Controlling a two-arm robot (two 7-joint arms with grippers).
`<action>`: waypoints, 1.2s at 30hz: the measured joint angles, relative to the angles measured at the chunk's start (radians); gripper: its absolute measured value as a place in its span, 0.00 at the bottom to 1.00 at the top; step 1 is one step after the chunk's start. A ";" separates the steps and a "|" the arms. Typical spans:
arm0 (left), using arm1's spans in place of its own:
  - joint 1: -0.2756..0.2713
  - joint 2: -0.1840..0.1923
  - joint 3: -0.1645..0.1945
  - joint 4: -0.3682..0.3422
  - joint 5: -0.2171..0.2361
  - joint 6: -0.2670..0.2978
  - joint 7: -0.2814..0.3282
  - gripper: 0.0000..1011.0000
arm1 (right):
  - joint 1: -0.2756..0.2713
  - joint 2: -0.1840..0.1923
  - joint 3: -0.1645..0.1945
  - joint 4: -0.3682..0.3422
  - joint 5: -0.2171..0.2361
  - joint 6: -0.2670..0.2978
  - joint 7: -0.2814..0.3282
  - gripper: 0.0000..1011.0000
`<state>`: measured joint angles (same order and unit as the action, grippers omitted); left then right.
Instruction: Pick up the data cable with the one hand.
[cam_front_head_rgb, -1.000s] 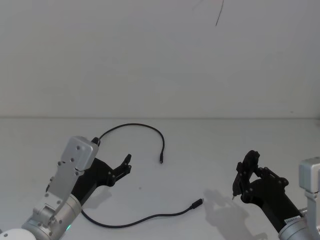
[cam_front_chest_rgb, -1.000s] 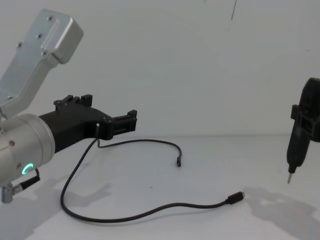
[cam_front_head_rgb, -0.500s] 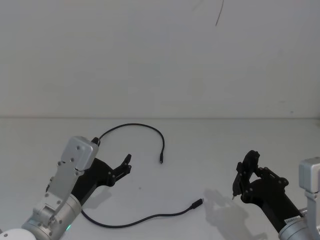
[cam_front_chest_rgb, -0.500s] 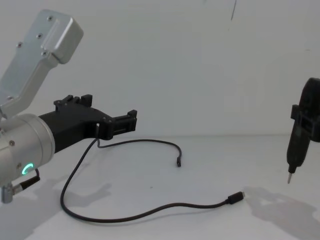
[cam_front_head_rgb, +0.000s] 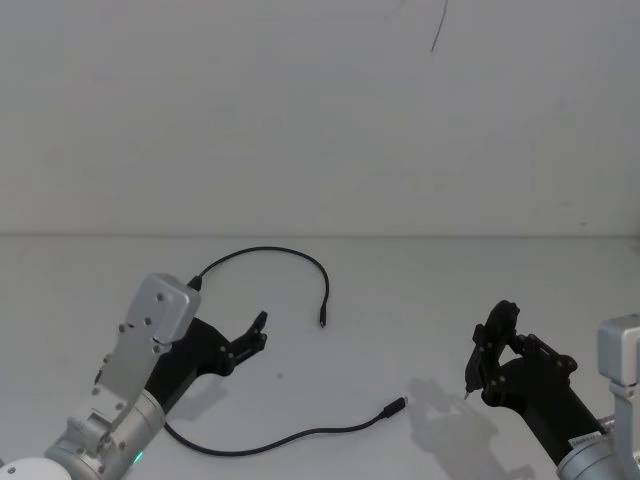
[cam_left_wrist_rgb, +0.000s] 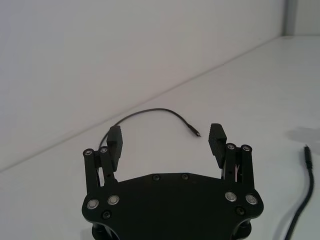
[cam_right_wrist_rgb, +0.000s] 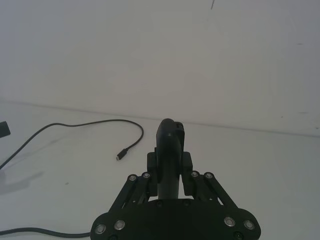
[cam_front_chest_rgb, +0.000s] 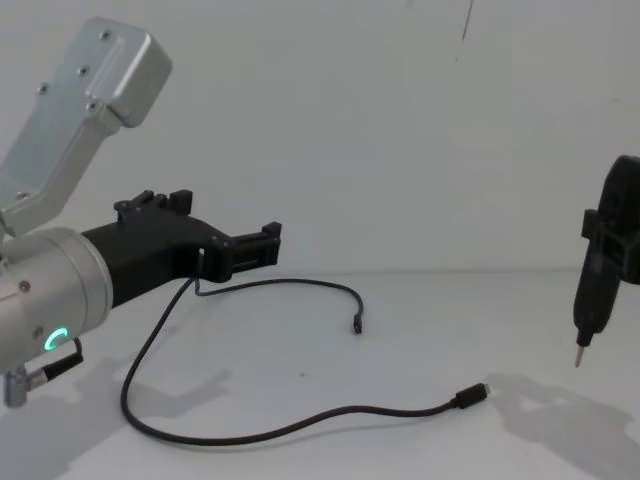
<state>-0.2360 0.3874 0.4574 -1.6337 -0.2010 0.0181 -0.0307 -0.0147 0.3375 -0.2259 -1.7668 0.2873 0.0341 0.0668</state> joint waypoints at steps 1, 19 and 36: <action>0.000 0.002 0.001 -0.002 -0.001 0.001 -0.005 0.99 | 0.000 0.000 0.000 0.000 0.000 0.000 0.000 0.26; -0.028 0.067 0.045 -0.040 -0.045 0.091 -0.200 0.99 | 0.000 0.000 0.000 0.000 0.000 0.000 0.000 0.26; -0.208 0.109 0.147 0.038 -0.093 0.290 -0.513 0.99 | 0.000 0.000 0.000 0.000 0.000 0.000 0.000 0.26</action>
<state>-0.4442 0.4966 0.6045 -1.5957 -0.2942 0.3083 -0.5441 -0.0146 0.3375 -0.2258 -1.7667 0.2874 0.0341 0.0668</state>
